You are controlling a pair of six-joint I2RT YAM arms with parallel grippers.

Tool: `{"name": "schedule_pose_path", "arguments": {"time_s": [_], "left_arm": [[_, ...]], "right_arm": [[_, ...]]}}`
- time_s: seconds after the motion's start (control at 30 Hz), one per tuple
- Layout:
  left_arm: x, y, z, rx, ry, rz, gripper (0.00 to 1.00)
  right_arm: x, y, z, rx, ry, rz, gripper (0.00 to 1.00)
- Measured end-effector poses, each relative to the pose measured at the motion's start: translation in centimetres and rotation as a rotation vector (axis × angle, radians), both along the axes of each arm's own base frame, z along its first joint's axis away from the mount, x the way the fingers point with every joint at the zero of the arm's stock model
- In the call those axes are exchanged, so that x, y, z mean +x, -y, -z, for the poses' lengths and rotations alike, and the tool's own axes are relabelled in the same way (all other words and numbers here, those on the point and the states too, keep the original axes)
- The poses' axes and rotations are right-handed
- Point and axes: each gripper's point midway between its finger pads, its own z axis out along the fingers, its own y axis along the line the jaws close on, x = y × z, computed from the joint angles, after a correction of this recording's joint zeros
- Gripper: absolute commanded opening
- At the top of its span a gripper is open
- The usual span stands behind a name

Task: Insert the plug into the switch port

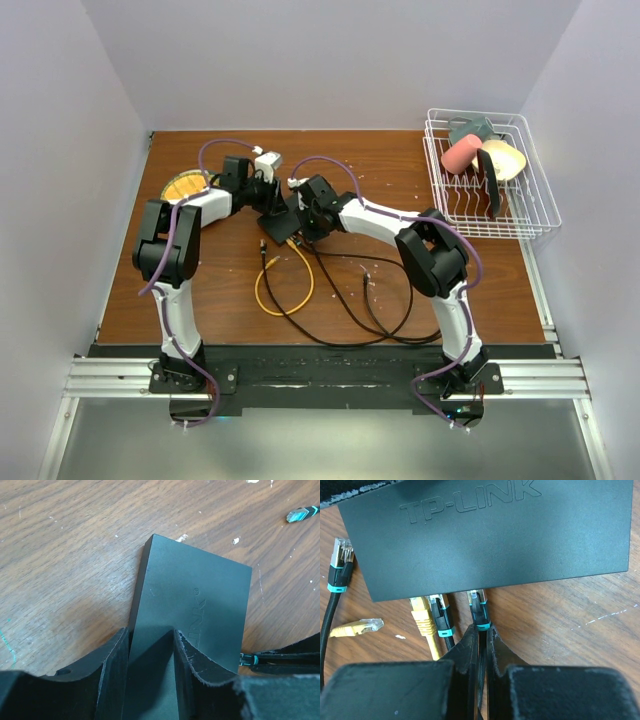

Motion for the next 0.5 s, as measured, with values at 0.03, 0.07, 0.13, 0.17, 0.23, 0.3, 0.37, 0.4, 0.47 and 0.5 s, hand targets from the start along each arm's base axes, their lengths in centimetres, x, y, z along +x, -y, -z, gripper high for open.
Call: {"name": "schedule_pose_path", "arguments": {"time_s": [0.03,0.07,0.13,0.17,0.23,0.3,0.37,0.4,0.47,0.5], "left_arm": [[0.0,0.0,0.0,0.000,0.000,0.000,0.26],[0.1,0.0,0.0,-0.001,-0.004,-0.012,0.28],[-0.1,0.0,0.1,-0.009,-0.022,-0.031,0.31],[-0.3,0.0,0.2,-0.016,-0.034,-0.041,0.36],[-0.5,-0.1,0.1,-0.024,-0.051,-0.065,0.41],[-0.7,-0.3,-0.1,-0.028,-0.058,-0.094,0.47],[-1.2,-0.7,-0.1,-0.032,-0.080,-0.123,0.56],[-1.5,-0.9,-0.1,-0.033,-0.097,-0.137,0.59],[-2.1,-1.1,0.1,-0.038,-0.131,-0.159,0.66],[-2.6,-1.3,0.3,-0.036,-0.157,-0.175,0.69]], "right_arm": [[0.0,0.0,0.0,0.000,0.000,0.000,0.01],[-0.1,0.1,0.0,0.002,0.005,-0.003,0.01],[-0.3,0.3,0.0,0.015,0.023,-0.006,0.03],[-0.5,0.5,-0.1,0.017,0.027,-0.007,0.06],[-0.8,0.8,0.0,0.026,0.041,-0.013,0.12],[-0.9,0.9,0.1,0.040,0.057,-0.018,0.18],[-1.2,0.9,0.1,0.059,0.072,-0.021,0.23],[-1.2,0.9,0.1,0.069,0.080,-0.023,0.24],[-1.0,0.4,0.0,0.099,0.105,-0.030,0.25],[-0.9,0.2,-0.1,0.115,0.116,-0.038,0.26]]}}
